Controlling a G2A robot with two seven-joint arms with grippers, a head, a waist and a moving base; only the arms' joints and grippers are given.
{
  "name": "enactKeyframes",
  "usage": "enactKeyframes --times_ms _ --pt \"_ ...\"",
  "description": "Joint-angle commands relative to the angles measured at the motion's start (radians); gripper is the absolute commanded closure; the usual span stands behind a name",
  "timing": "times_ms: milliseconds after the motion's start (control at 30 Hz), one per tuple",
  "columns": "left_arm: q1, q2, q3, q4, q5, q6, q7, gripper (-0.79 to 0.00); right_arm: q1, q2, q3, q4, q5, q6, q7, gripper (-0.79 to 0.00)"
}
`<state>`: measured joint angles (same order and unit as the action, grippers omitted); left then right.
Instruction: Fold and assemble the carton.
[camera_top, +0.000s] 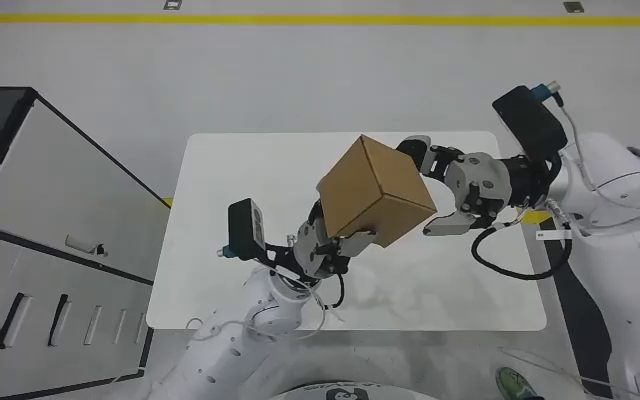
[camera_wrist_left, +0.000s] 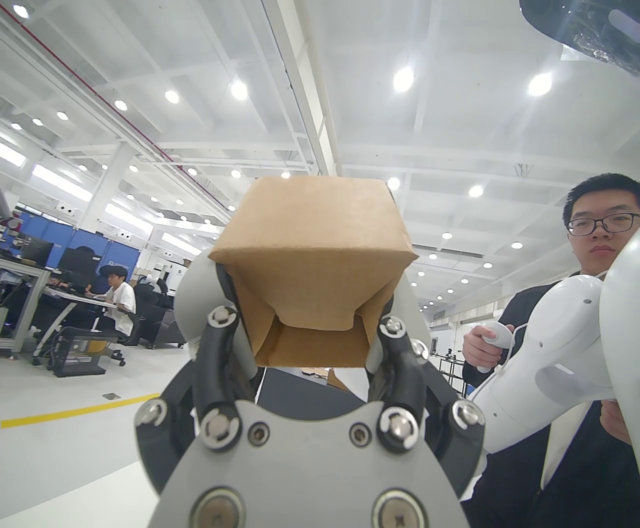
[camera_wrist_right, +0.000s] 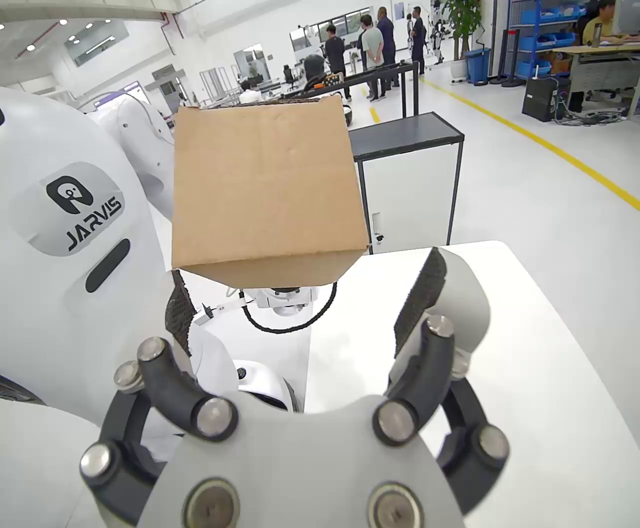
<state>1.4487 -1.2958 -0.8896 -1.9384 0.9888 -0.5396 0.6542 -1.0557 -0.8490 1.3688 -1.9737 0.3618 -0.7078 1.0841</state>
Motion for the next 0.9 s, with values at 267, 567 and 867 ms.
enactKeyframes --times_ms 267,567,867 --pt "0.006 -0.008 0.005 0.001 -0.009 0.001 0.001 0.0 -0.002 -0.004 -0.023 -0.018 -0.003 -0.013 -0.037 -0.785" --pt "0.014 -0.011 0.0 -0.001 -0.021 -0.012 -0.01 0.0 0.013 -0.008 -0.045 -0.01 0.009 -0.033 -0.054 -0.686" --pt "0.025 -0.013 -0.011 -0.006 -0.021 -0.02 -0.018 0.0 0.02 -0.01 -0.059 -0.009 0.02 -0.045 -0.054 -0.345"
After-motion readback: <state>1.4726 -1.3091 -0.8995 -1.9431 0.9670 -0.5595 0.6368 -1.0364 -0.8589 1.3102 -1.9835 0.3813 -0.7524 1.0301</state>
